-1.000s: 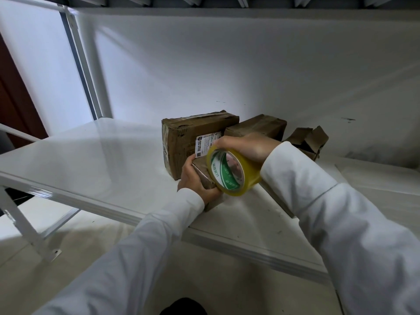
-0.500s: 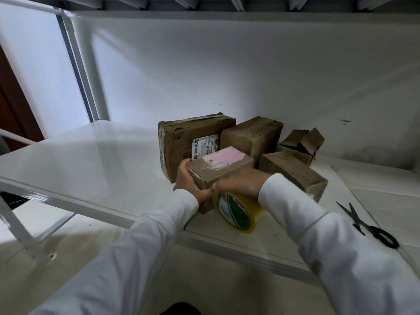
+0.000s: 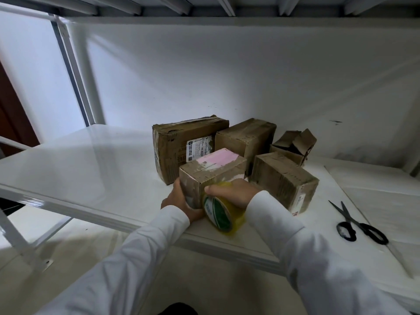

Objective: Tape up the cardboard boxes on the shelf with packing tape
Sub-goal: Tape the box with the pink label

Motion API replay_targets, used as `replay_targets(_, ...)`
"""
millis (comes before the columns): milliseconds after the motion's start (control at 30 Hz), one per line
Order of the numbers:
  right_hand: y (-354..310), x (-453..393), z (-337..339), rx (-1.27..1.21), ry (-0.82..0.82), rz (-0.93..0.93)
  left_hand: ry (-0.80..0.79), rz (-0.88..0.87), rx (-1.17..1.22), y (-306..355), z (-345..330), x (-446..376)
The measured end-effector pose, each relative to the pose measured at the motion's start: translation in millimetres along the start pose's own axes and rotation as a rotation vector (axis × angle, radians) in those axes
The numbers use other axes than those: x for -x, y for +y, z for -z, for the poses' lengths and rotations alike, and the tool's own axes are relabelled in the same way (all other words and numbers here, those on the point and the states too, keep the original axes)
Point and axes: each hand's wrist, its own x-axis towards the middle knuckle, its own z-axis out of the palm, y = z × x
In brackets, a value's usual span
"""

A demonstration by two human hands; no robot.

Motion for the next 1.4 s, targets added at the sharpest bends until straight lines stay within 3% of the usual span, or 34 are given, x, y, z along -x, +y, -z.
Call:
replay_targets(167, -37, 3, 29, 0.096, 0.006, 0.139, -0.058, -0.013, -0.180, 4, -1, 4)
replay_targets(367, -73, -3, 38, 0.092, -0.020, 0.085, -0.223, -0.080, -0.461, 5, 14, 7)
replay_targets(533, -78, -11, 39, 0.018, -0.055, 0.139, -0.005, -0.141, -0.174, 9, 23, 2)
replay_targets(800, -69, -13, 44, -0.136, -0.090, 0.060, 0.063, -0.134, 0.280, 29, -2, -19)
replay_targets(1000, -63, -20, 41, -0.222, -0.074, 0.064, 0.173, -0.168, -0.014, 23, 7, -15)
replay_targets(1100, -57, -20, 42, -0.307, -0.151, 0.103, 0.263, -0.197, -0.019, 21, 2, -15)
replay_targets(1167, -51, -20, 44, -0.360, -0.183, 0.103, 0.215, -0.207, -0.014, 23, 1, -15)
replay_targets(1267, -49, -20, 45, -0.325, -0.159, 0.087, 0.038, -0.150, 0.213, 23, 1, -17)
replay_targets(1400, -53, -26, 43, -0.251, -0.113, 0.094, 0.096, -0.185, 0.073, 15, 3, -11)
